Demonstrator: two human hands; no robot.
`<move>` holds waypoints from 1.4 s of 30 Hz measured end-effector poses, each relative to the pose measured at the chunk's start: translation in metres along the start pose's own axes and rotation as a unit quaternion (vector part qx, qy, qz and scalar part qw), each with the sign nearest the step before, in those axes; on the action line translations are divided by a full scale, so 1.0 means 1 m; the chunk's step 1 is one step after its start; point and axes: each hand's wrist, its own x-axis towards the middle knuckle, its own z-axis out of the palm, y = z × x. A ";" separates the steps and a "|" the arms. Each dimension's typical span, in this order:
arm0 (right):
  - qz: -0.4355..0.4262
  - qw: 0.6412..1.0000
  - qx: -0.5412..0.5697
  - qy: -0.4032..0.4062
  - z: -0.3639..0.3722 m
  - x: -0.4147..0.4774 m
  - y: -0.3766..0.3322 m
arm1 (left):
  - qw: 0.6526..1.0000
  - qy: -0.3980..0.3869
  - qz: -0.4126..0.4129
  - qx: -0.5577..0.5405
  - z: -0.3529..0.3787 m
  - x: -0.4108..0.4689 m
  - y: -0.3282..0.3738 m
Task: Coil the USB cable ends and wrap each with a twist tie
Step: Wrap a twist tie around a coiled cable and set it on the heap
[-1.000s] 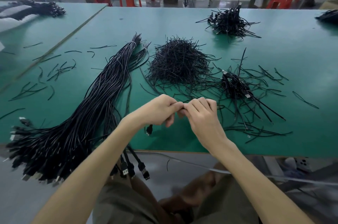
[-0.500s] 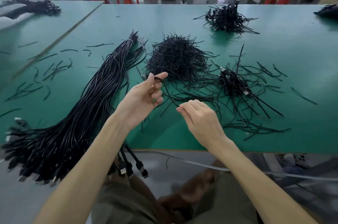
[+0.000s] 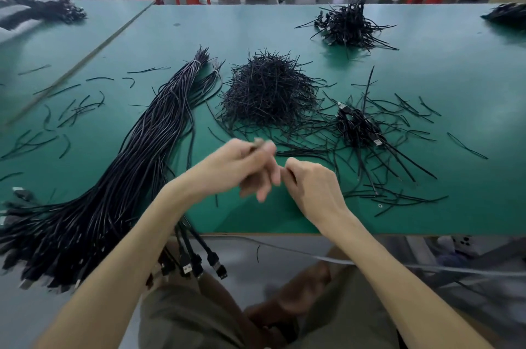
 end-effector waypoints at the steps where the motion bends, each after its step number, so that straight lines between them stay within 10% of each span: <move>1: 0.010 1.000 -0.002 -0.016 0.001 0.000 0.001 | 0.994 -0.051 -0.019 0.090 0.007 -0.001 0.002; 6: -0.011 0.995 0.049 0.083 -0.001 -0.003 -0.001 | 0.913 -0.023 -0.090 0.396 0.025 0.010 -0.006; 10: -0.041 0.974 0.099 0.198 -0.003 -0.005 0.000 | 0.888 0.111 0.042 0.445 0.016 0.012 -0.023; 17: -0.102 0.960 0.119 0.230 0.000 -0.008 0.000 | 0.996 0.020 0.014 -0.087 0.035 0.017 -0.029; 26: -0.127 0.968 0.062 0.205 0.003 -0.006 -0.003 | 0.831 0.121 0.042 -0.542 0.023 0.027 0.005; 31: -0.109 0.975 0.025 0.191 0.003 -0.002 -0.003 | 0.984 -0.045 0.020 -0.173 -0.004 -0.005 0.015; 34: -0.101 0.970 0.036 0.219 0.005 -0.001 -0.003 | 0.968 -0.190 -0.058 0.151 -0.005 -0.018 0.014; 37: -0.097 0.965 0.090 0.227 0.005 -0.002 -0.001 | 0.935 -0.111 -0.116 0.316 0.004 -0.015 0.004; 42: -0.118 0.954 0.126 0.246 0.002 -0.005 0.000 | 0.924 0.080 0.027 0.374 0.019 0.003 -0.023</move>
